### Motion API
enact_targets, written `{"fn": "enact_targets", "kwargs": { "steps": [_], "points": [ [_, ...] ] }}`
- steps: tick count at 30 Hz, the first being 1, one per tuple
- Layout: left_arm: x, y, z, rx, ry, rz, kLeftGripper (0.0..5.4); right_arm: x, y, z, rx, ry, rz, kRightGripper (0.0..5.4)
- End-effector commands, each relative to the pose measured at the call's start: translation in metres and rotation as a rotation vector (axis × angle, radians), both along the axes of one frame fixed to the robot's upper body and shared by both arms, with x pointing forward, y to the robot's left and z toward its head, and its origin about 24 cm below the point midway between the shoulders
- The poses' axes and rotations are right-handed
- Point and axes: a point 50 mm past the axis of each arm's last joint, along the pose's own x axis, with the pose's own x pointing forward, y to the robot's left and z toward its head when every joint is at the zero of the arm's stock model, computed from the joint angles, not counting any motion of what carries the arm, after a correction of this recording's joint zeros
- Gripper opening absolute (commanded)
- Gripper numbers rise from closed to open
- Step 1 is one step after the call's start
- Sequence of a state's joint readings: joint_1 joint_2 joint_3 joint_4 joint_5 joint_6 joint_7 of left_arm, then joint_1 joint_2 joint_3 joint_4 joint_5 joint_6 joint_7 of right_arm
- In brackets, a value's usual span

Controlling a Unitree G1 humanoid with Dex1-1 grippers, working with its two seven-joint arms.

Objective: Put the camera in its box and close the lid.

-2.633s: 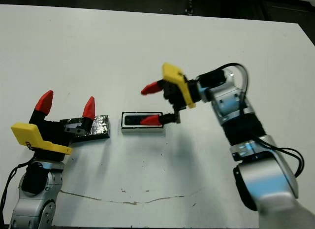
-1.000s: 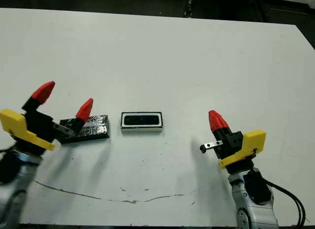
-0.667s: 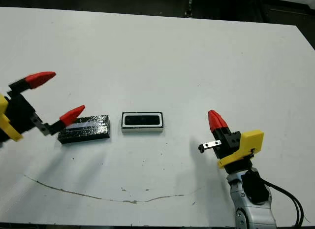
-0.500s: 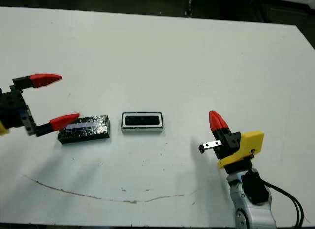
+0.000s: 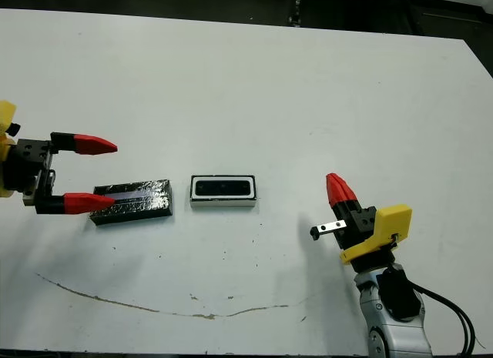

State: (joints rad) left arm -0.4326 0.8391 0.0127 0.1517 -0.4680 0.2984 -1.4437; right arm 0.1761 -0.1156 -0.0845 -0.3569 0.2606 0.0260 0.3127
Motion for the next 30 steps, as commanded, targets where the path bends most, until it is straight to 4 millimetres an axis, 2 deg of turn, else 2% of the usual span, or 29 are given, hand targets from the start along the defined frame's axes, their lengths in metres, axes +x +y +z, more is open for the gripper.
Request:
{"fn": "enact_targets", "kwargs": {
  "steps": [1, 18, 30],
  "points": [
    [-0.001, -0.003, -0.003, 0.052, -0.026, -0.027, 5.4, -0.002, -0.004, -0.004, -0.025, 0.02, -0.009, 0.01],
    [-0.003, -0.009, -0.012, 0.226, -0.127, -0.065, 5.4, -0.001, -0.004, -0.004, -0.011, 0.021, -0.003, 0.01],
    [0.004, -0.004, -0.026, 0.206, -0.089, -0.067, 5.4, -0.002, -0.004, -0.004, -0.01, 0.024, 0.001, 0.01]
  ]
}}
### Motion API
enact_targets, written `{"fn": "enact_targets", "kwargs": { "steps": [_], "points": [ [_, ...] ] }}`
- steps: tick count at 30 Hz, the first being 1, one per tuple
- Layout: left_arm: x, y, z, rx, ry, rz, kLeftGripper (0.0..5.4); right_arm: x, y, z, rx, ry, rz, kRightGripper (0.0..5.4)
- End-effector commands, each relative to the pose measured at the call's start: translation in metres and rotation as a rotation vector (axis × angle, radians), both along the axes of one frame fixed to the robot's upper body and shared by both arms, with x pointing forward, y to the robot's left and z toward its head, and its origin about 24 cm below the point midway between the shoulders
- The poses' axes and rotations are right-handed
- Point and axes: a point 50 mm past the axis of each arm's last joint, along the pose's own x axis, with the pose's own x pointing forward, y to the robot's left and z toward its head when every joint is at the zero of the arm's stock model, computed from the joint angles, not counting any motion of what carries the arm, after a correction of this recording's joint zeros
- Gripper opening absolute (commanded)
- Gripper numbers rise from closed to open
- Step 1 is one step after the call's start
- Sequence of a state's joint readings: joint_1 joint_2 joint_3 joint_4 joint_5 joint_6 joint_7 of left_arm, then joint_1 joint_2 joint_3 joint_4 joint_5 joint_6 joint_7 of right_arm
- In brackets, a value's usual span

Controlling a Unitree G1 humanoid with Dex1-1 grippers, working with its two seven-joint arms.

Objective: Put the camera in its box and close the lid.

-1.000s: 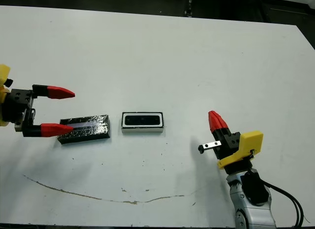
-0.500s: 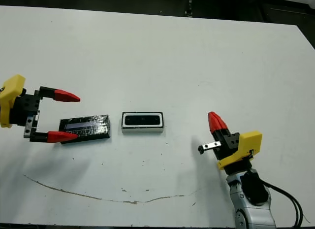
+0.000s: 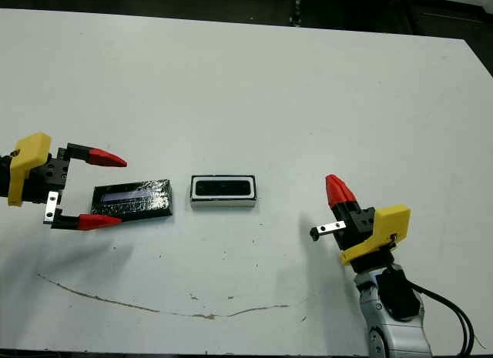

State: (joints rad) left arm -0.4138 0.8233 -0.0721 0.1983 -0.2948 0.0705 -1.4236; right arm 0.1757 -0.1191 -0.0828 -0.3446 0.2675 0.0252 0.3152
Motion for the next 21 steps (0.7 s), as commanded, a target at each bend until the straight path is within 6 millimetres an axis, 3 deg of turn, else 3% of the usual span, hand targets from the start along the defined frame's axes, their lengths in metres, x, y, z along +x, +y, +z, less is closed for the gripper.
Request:
{"fn": "enact_targets", "kwargs": {
  "steps": [1, 21],
  "points": [
    [0.0021, 0.0011, -0.0036, 0.005, 0.004, -0.011, 5.4, -0.0023, -0.0032, -0.0015, -0.02, 0.013, -0.003, 0.01],
    [0.0043, 0.0035, -0.0086, 0.049, 0.064, 0.052, 5.4, -0.0025, -0.003, -0.002, -0.024, 0.022, 0.0, 0.01]
  ]
}}
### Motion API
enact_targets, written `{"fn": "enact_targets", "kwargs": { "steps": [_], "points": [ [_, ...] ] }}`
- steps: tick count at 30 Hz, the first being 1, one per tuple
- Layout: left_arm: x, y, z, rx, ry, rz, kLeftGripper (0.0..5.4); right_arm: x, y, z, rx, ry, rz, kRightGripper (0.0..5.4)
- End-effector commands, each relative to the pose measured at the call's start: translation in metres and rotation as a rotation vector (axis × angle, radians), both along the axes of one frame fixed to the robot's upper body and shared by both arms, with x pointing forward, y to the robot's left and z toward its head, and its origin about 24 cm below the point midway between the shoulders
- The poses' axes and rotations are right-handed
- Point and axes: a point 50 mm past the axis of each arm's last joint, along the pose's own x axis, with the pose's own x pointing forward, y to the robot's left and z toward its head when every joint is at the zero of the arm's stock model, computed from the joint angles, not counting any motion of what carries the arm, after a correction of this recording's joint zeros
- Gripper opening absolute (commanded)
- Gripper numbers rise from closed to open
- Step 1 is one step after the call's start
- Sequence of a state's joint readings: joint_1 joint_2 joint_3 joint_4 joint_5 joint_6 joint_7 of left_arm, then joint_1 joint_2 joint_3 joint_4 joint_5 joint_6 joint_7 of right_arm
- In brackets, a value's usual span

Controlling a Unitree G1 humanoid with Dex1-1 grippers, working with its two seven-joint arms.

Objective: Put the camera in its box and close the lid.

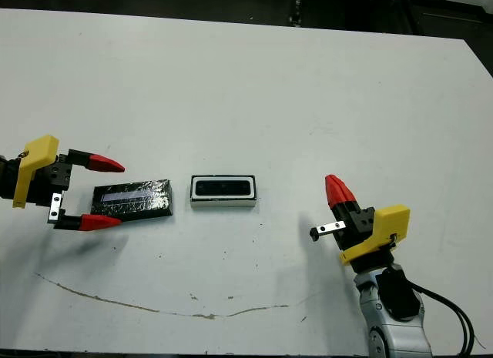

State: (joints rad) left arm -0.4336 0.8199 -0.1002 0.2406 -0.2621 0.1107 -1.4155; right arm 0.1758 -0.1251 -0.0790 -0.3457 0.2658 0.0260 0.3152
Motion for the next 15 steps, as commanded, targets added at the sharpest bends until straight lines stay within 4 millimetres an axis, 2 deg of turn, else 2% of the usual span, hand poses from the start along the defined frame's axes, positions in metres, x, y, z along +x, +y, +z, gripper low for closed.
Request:
{"fn": "enact_targets", "kwargs": {
  "steps": [1, 15],
  "points": [
    [0.0004, 0.0005, -0.0016, 0.024, 0.021, 0.011, 5.4, -0.0025, -0.0032, -0.002, -0.018, 0.02, -0.006, 0.01],
    [0.0018, 0.0028, -0.0061, 0.016, 0.109, 0.062, 5.4, -0.0022, -0.004, -0.0011, -0.021, 0.021, -0.004, 0.01]
  ]
}}
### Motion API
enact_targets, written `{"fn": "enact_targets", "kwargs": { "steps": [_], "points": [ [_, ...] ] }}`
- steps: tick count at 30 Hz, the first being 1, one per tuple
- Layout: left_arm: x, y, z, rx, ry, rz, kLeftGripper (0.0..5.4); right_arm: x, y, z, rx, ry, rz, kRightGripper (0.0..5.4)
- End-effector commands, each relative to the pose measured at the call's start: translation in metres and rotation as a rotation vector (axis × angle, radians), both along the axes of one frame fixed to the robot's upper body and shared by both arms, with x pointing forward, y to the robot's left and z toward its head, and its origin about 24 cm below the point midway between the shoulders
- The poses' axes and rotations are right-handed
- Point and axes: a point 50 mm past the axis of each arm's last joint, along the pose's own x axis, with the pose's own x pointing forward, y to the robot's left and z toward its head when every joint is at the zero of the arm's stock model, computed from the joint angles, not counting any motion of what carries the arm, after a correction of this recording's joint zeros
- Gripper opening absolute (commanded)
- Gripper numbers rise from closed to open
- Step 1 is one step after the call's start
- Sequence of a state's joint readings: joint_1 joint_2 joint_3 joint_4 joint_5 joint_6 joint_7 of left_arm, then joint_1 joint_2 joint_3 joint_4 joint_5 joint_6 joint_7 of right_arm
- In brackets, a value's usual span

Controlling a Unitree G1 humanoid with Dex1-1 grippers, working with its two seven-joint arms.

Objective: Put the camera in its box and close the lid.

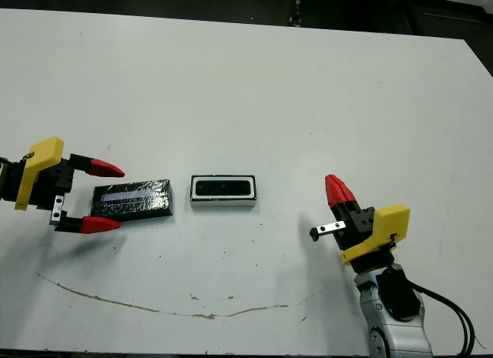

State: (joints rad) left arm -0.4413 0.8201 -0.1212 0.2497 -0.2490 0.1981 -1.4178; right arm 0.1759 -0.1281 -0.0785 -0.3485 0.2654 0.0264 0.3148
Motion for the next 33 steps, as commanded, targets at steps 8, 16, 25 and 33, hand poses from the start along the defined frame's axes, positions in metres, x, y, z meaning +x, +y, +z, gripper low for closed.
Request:
{"fn": "enact_targets", "kwargs": {
  "steps": [8, 16, 25, 33],
  "points": [
    [0.0004, 0.0024, 0.0001, -0.011, 0.059, 0.054, 5.4, -0.0023, -0.0048, -0.0022, -0.015, 0.026, -0.008, 0.01],
    [-0.001, 0.0024, -0.0001, 0.018, 0.057, 0.081, 5.4, -0.0026, -0.0052, -0.0025, -0.012, 0.023, -0.008, 0.01],
    [-0.0027, 0.0001, -0.0037, 0.043, 0.046, 0.115, 5.4, -0.0025, -0.0061, -0.0033, -0.019, 0.03, -0.01, 0.01],
    [-0.0042, -0.0028, -0.0019, 0.092, 0.017, 0.108, 4.4, -0.0031, -0.006, -0.0028, -0.016, 0.033, -0.013, 0.0]
  ]
}}
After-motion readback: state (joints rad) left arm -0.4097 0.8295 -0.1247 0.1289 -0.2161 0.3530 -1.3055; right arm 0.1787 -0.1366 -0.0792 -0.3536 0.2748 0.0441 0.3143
